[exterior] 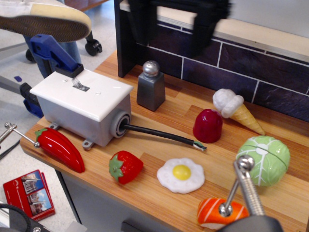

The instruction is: Move light switch to the right

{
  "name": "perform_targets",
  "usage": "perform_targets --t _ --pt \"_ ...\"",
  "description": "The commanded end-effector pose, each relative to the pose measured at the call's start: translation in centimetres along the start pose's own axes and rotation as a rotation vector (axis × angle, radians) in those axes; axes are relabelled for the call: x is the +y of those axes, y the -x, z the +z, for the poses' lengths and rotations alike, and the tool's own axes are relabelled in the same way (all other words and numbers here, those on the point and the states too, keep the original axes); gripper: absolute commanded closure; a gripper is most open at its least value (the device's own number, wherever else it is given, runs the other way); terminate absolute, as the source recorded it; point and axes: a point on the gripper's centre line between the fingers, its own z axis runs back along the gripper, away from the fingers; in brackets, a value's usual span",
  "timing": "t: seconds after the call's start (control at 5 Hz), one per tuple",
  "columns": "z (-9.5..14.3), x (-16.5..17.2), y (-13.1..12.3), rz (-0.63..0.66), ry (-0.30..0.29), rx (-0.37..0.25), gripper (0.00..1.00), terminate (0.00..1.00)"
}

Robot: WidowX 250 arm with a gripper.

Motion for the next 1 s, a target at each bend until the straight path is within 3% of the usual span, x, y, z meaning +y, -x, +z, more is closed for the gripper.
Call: perform_targets --t 0.0,0.4,0.8 --pt "-0.4 5.2 0.5 -0.034 -0.028 -0.106 0.0 0.0" --pt "-2.9 11.8 -0.1 0.071 -0.01 -0.14 0.0 0.0" --pt "-6.4 14.6 -0.6 0.114 -0.04 -0.101 0.0 0.0"
